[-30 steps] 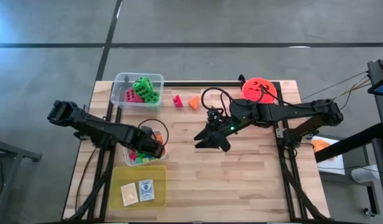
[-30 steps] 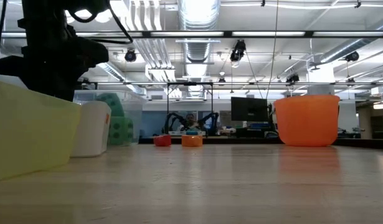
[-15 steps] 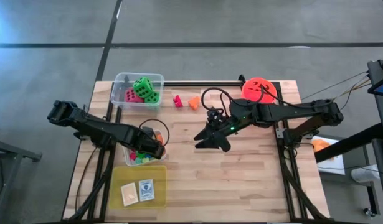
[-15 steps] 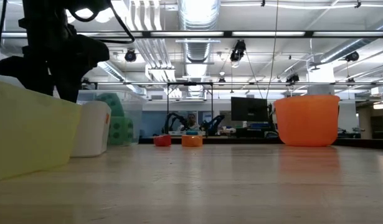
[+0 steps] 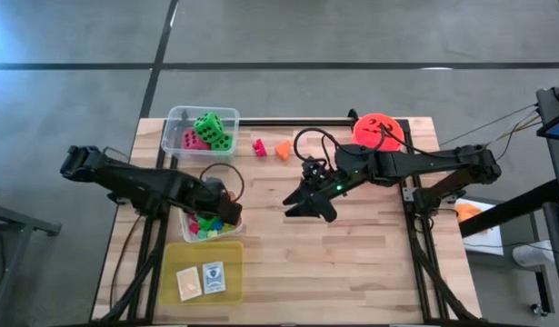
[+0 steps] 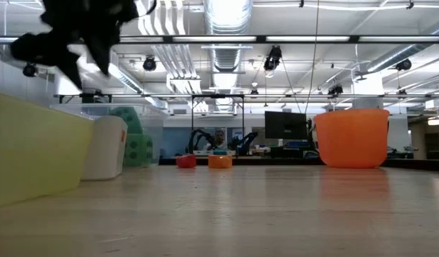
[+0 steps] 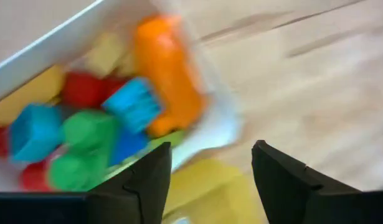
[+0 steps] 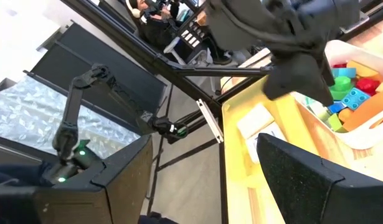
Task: Pick & Place Toys
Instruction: Put the red game piece into the white bin
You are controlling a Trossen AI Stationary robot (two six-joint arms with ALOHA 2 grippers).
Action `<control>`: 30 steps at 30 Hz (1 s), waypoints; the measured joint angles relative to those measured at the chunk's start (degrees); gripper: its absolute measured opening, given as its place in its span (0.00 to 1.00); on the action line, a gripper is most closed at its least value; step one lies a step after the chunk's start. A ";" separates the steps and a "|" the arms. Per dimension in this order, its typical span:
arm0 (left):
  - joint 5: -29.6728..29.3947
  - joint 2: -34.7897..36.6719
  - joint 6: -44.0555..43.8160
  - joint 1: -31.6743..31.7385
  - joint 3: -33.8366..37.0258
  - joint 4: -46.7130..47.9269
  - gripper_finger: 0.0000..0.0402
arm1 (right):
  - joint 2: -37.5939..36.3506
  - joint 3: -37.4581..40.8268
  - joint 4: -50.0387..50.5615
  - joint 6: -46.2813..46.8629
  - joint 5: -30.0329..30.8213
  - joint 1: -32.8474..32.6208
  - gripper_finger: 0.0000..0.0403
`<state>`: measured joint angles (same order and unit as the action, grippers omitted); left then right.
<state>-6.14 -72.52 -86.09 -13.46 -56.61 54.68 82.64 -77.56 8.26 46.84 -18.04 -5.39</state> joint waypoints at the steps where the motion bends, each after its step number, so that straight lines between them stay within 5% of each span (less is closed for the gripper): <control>1: -0.64 0.14 1.64 0.16 -1.51 -0.49 0.51 | -0.11 0.00 0.02 0.18 0.00 0.00 0.70; 9: -4.28 -2.93 25.55 6.52 -12.32 -9.42 0.40 | -2.87 0.00 0.63 0.72 -0.07 0.02 0.70; 13: -3.22 -4.98 27.46 12.56 -14.74 -9.12 0.37 | -4.91 0.00 0.96 0.49 -0.01 0.02 0.70; 19: 6.51 -6.86 31.45 21.17 -14.41 -13.31 0.35 | -7.12 0.00 4.30 -0.55 0.81 -0.01 0.70; 30: 7.26 -14.81 52.22 24.38 -22.90 -8.71 0.35 | -9.04 0.00 8.84 1.11 6.52 -0.39 0.70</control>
<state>1.12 -87.33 -33.87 10.92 -79.52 45.97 73.59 -77.56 17.10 47.95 -11.53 -5.78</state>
